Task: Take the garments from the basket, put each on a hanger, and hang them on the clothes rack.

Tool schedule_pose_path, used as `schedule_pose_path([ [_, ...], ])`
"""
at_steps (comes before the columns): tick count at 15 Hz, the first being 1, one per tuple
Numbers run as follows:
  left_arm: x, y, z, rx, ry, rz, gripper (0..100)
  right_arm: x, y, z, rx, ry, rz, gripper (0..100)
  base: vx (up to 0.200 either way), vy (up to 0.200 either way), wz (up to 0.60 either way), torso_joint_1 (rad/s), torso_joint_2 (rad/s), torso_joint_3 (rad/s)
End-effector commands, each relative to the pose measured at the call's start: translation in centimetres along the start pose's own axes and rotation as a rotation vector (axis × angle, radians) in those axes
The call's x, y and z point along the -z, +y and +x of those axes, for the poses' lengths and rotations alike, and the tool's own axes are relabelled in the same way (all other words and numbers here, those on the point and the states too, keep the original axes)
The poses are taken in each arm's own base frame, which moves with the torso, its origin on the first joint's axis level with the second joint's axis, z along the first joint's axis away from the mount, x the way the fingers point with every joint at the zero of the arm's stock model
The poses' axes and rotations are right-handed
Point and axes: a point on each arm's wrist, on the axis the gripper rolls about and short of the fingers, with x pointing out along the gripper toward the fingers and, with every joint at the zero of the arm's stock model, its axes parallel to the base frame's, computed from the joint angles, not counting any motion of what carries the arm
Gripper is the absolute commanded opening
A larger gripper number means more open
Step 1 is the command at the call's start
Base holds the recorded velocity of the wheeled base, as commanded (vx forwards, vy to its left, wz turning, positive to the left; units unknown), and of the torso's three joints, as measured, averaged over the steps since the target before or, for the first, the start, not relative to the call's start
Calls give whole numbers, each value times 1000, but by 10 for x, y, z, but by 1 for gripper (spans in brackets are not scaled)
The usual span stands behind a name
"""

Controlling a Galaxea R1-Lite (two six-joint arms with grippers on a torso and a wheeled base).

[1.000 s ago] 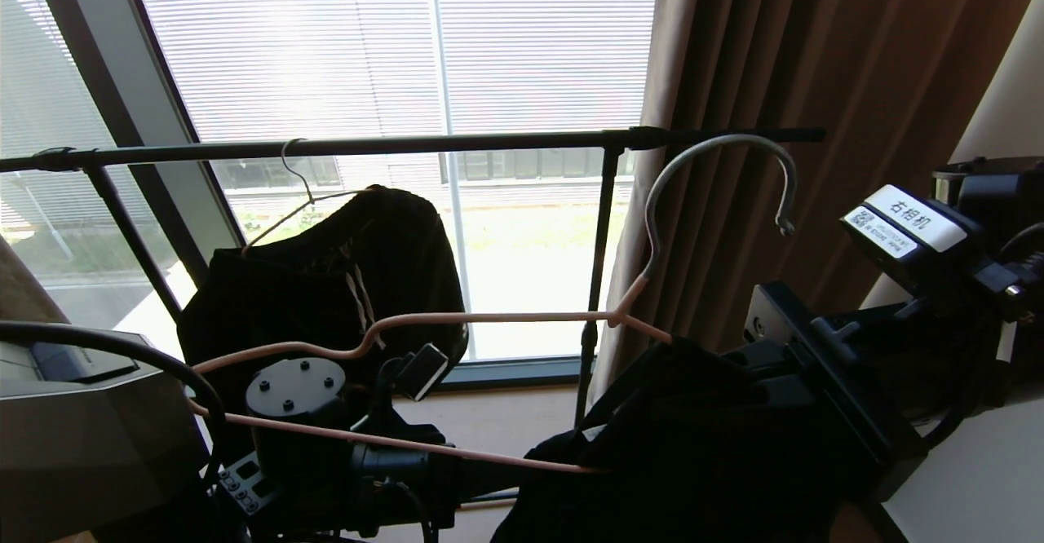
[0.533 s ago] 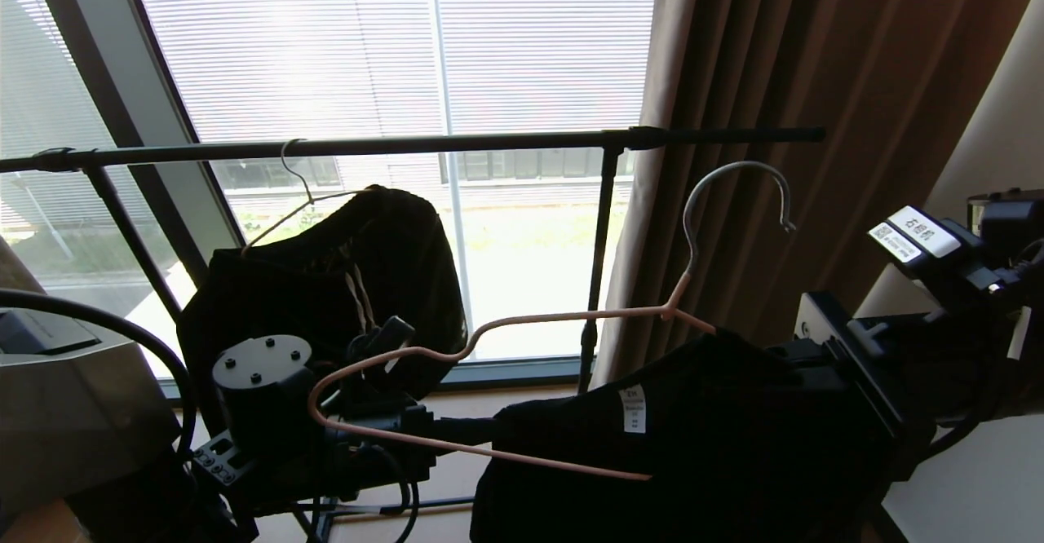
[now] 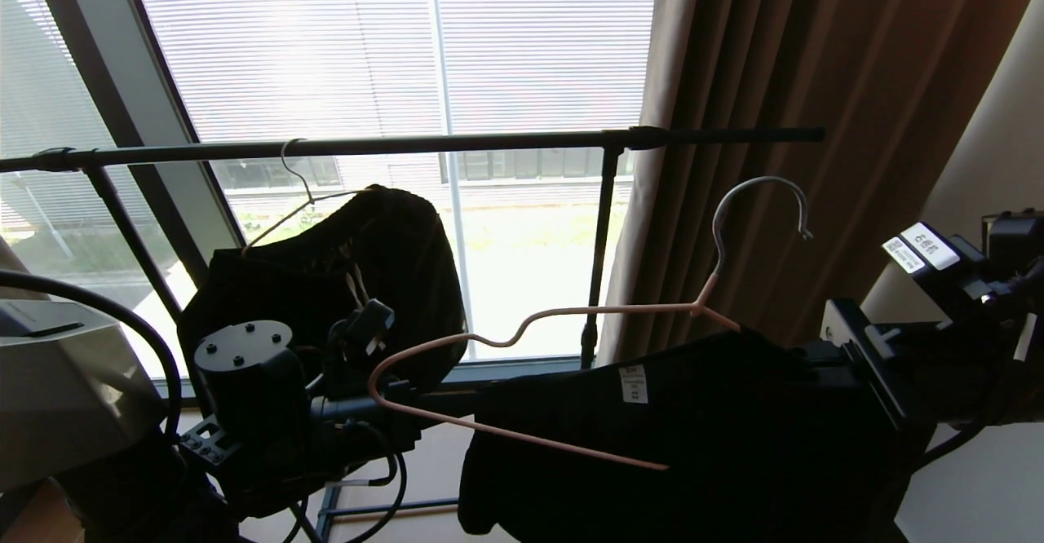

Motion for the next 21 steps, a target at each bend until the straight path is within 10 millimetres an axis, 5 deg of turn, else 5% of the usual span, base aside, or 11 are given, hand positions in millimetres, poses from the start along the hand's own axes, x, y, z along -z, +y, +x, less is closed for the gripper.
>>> schedule_pose_path([
  [1,-3,1,-1,-3,-11,4,0,3,-4,-6,34,3,12,0,0,0,0,0,0,0],
  [14,-16,7,-12,-29,-65,18,0,51,-14,-10,136,-41,-51,0,0,0,0,0,0,0],
  [21,-25,8,-19,-41,-102,33,0,53,-22,-19,191,-54,-65,0,0,0,0,0,0,0],
])
